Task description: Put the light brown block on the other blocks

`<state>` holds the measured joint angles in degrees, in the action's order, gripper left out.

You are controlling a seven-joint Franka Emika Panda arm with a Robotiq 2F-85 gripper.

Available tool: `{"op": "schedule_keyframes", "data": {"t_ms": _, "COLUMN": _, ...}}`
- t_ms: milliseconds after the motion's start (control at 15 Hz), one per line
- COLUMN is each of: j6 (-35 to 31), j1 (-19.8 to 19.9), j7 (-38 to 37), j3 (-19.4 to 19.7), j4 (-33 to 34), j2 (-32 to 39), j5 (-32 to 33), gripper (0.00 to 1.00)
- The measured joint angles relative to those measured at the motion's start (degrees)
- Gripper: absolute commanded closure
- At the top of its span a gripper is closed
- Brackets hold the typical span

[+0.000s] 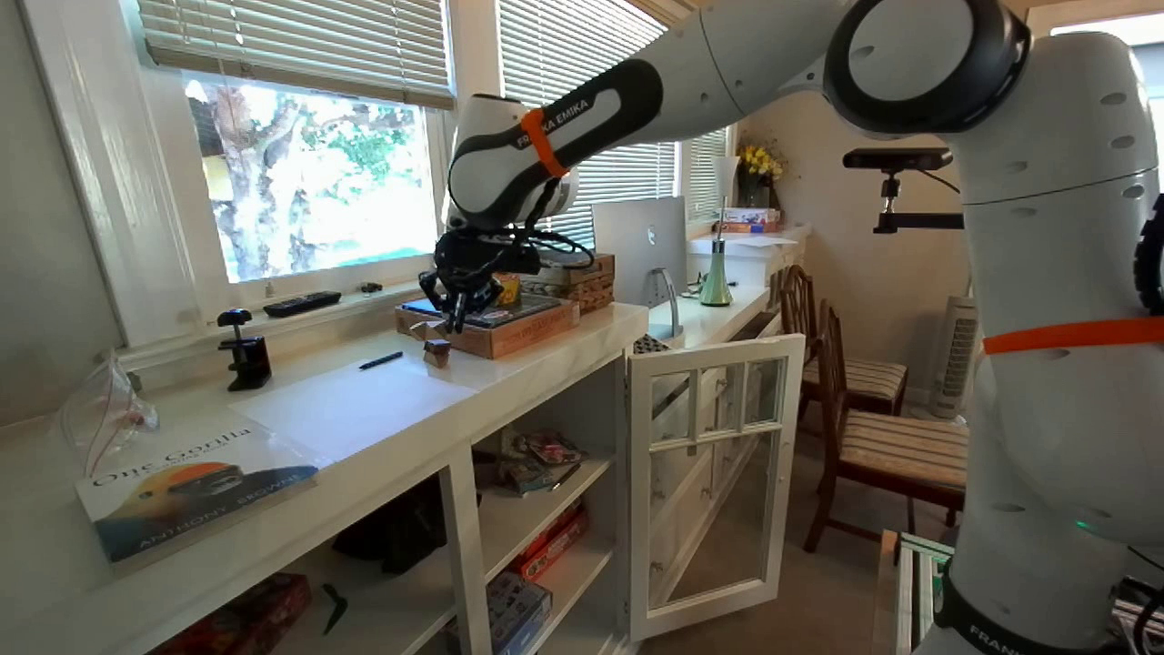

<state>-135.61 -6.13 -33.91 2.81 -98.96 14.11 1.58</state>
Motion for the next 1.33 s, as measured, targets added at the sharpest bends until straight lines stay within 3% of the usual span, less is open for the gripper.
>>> {"op": "schedule_keyframes", "data": {"t_ms": 1267, "j6": 2.5, "j1": 1.0, "j7": 0.3, "j3": 0.0, "j4": 0.1, "j2": 0.0, "j5": 0.0, "gripper": 0.97}}
{"op": "schedule_keyframes", "data": {"t_ms": 1333, "j6": 2.6, "j1": 1.0, "j7": 0.3, "j3": 0.0, "j4": 0.2, "j2": 0.0, "j5": 0.0, "gripper": 0.90}}
